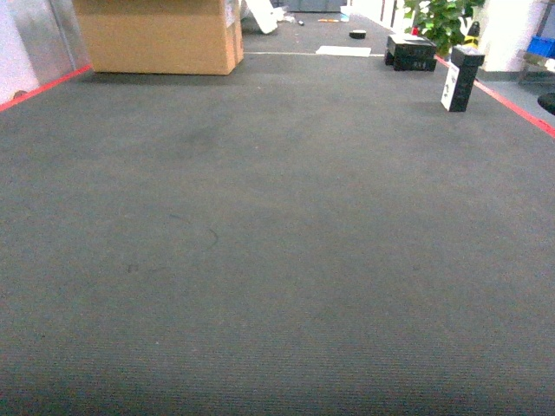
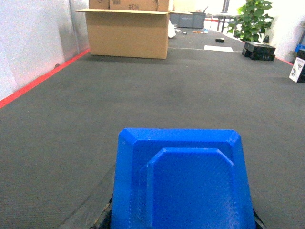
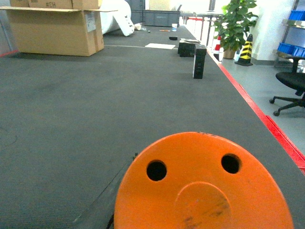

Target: Sort blue parts and orange caps into right shelf containers

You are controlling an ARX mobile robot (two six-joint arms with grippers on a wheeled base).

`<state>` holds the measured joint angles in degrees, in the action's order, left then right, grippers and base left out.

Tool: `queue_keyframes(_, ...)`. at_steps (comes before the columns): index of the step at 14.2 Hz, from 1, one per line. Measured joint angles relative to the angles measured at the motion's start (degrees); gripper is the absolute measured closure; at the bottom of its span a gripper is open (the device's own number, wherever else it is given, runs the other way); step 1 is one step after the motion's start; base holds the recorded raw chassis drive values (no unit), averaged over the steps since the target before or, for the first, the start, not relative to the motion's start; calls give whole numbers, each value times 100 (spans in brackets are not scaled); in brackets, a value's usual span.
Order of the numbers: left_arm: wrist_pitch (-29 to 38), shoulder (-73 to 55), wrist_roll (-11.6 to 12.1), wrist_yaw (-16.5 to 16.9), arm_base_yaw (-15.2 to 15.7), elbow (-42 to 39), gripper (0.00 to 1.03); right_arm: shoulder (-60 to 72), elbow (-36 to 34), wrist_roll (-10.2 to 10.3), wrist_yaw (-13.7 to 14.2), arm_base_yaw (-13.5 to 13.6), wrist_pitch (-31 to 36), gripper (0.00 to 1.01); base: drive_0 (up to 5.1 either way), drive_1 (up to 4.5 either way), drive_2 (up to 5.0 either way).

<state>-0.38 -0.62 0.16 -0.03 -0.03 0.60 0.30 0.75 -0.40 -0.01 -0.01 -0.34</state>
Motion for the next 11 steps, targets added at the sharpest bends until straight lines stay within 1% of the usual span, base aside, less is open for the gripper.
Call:
queue_keyframes(4, 2, 0, 0, 0, 0, 0, 60, 0, 0, 0, -2, 0, -2, 56, -31, -31, -31)
queue_keyframes(11, 0, 0, 0, 2, 0, 0, 60, 0, 0, 0, -2, 0, -2, 56, -180, -180, -180)
